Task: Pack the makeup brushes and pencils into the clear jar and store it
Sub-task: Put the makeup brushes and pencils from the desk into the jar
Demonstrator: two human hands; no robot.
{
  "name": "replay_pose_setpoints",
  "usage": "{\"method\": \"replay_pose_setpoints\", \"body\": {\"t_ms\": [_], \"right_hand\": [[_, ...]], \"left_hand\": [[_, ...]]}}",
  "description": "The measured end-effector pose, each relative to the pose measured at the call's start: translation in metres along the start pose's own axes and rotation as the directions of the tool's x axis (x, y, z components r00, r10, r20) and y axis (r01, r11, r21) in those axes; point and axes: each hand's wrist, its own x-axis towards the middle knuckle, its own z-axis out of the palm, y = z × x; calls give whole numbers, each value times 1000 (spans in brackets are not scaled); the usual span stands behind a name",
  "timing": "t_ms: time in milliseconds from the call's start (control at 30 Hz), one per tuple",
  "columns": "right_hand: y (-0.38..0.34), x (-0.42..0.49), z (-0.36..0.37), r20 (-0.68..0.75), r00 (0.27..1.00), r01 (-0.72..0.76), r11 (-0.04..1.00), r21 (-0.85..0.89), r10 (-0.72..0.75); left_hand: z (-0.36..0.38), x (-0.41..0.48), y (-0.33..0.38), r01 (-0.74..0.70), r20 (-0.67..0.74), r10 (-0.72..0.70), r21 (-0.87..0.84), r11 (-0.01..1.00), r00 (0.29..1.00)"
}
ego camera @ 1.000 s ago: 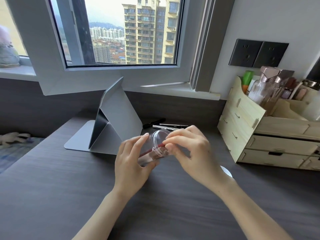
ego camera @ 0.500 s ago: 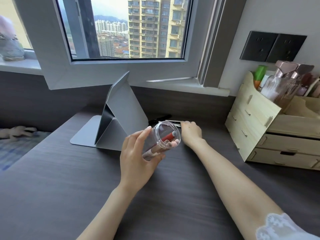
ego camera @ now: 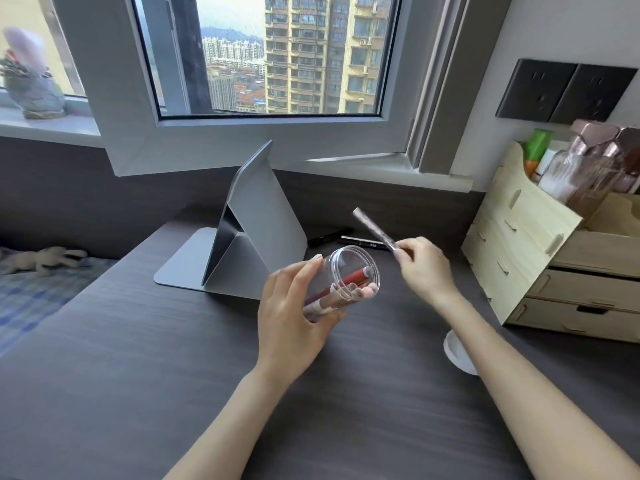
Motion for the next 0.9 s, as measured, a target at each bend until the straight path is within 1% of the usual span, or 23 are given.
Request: {"method": "replay_pose_setpoints", "body": {"t_ms": [67, 100, 133, 200, 233, 300, 333, 367, 400, 433, 533, 667, 700, 733, 800, 833, 900], "right_hand": [[-3, -25, -37, 93, 995, 9, 956, 293, -38], [-4, -39, -55, 136, 988, 18, 926, 376, -74], [-3, -52, -72, 161, 980, 40, 912, 408, -116], [-1, -74, -97, 164, 969, 110, 915, 387, -186], [1, -80, -103, 151, 963, 167, 931, 324, -225], [-3, -87, -107, 106, 941, 309, 944, 118, -321], [-8, -89, -104, 78, 923, 375, 927, 27, -376], [-14, -91, -100, 59, 900, 433, 901, -26, -431], [-21, -93, -93, 50, 877, 479, 877, -37, -477], [-28, -95, -85, 51, 859, 510, 860, -12, -509], [-45, -100, -62, 49, 854, 508, 851, 137, -518], [-50, -95, -50, 3, 824, 551, 803, 229, -566], [-48, -92, -51, -17, 832, 537, 797, 274, -555], [-47, -89, -54, -41, 859, 492, 801, 340, -510], [-39, -73, -54, -100, 928, 364, 821, 439, -358], [-33, -62, -49, -127, 952, 307, 852, 424, -279], [-15, -31, -29, -135, 974, 216, 936, 277, -184]], "left_hand": [[2, -1, -1, -8, 7, 8, 4, 1000, 1000], [3, -1, -1, -11, 10, 11, 6, 1000, 1000], [3, -2, -1, -14, 13, 14, 8, 1000, 1000], [4, -1, -1, -23, 16, 23, 17, 1000, 1000], [4, -1, 0, -30, 18, 30, 23, 999, 999], [4, -1, 1, -55, 27, 54, 36, 998, 998], [4, -1, 1, -74, 34, 73, 44, 996, 997], [5, -2, 1, -93, 40, 91, 53, 994, 995], [5, -3, 1, -112, 49, 109, 61, 992, 993], [5, -3, 1, -128, 58, 124, 66, 990, 991], [6, -6, 0, -169, 87, 163, 66, 983, 983], [5, -7, 1, -170, 102, 163, 61, 984, 981], [4, -6, 1, -160, 99, 154, 61, 985, 983], [3, -5, 3, -147, 92, 142, 60, 987, 986], [2, -2, 5, -112, 64, 109, 48, 993, 992], [2, -2, 5, -97, 50, 95, 41, 994, 994], [2, -1, 6, -79, 37, 78, 33, 996, 996]]}}
